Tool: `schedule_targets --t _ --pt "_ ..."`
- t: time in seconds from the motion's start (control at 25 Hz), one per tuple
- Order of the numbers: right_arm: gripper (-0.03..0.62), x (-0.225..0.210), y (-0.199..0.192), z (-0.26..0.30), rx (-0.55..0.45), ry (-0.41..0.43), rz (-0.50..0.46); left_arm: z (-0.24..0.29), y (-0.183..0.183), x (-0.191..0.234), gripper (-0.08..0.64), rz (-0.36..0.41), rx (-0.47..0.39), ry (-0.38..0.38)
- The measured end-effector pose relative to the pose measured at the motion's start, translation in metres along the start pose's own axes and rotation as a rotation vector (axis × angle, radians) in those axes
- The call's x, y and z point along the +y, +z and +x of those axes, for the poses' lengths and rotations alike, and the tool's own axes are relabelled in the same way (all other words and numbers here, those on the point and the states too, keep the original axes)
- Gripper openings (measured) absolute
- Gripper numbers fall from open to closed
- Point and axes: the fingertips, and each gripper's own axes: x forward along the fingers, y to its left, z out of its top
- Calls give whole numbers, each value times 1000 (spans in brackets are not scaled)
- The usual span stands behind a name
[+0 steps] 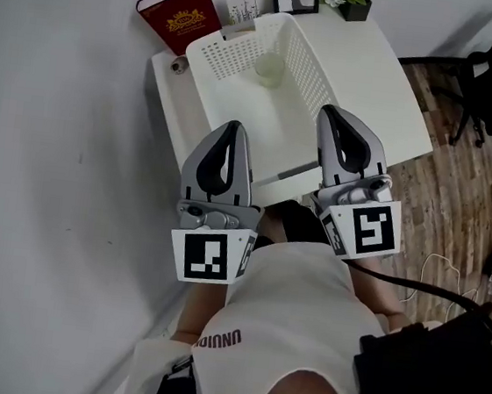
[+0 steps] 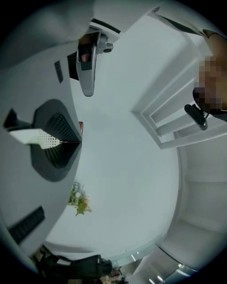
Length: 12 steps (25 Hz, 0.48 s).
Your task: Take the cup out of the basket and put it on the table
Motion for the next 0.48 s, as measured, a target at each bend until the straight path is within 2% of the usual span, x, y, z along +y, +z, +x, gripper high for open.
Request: schedule_targets --t 0.16,0.48 --pt "20 -9 5 22 -18 60 -16 16 7 12 11 0 -20 77" --pt "20 -21 9 56 -42 153 -36 33 8 23 11 -4 -19 176"
